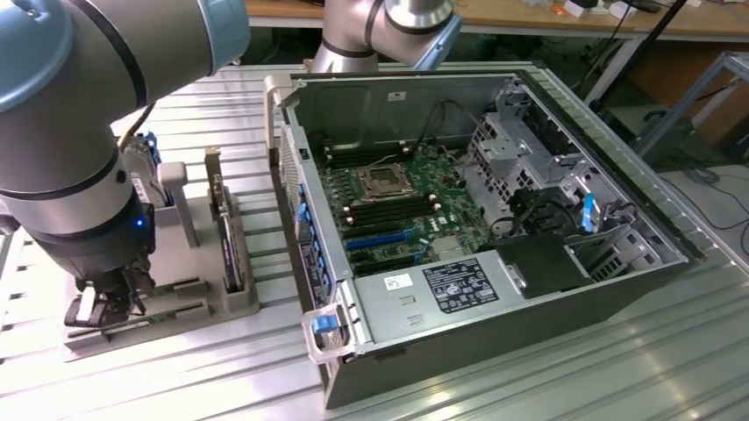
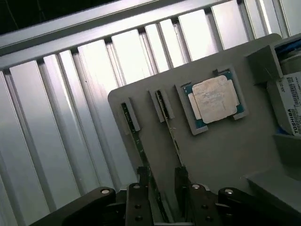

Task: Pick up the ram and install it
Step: 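Pick up the ram and move it above insertion slot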

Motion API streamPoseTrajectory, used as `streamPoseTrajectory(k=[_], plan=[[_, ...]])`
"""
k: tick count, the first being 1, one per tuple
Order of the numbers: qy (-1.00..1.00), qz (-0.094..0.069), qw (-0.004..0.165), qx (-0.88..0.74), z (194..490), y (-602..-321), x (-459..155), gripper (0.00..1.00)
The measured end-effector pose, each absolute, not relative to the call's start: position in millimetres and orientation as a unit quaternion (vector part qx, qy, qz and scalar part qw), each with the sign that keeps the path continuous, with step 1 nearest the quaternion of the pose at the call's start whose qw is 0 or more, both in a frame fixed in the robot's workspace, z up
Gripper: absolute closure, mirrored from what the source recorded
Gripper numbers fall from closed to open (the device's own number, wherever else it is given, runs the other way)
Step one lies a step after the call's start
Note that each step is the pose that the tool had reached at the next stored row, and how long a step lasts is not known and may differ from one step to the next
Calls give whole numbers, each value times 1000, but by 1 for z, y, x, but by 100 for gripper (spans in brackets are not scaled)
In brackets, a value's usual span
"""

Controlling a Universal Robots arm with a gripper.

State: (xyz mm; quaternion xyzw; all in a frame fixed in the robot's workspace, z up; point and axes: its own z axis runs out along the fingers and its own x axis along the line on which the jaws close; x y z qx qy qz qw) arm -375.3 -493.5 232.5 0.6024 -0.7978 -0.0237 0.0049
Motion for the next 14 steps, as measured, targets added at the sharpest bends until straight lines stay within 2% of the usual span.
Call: streamPoseTrajectory(k=[14], plan=[[-684,-22,9,729,214,-497,-374,64]])
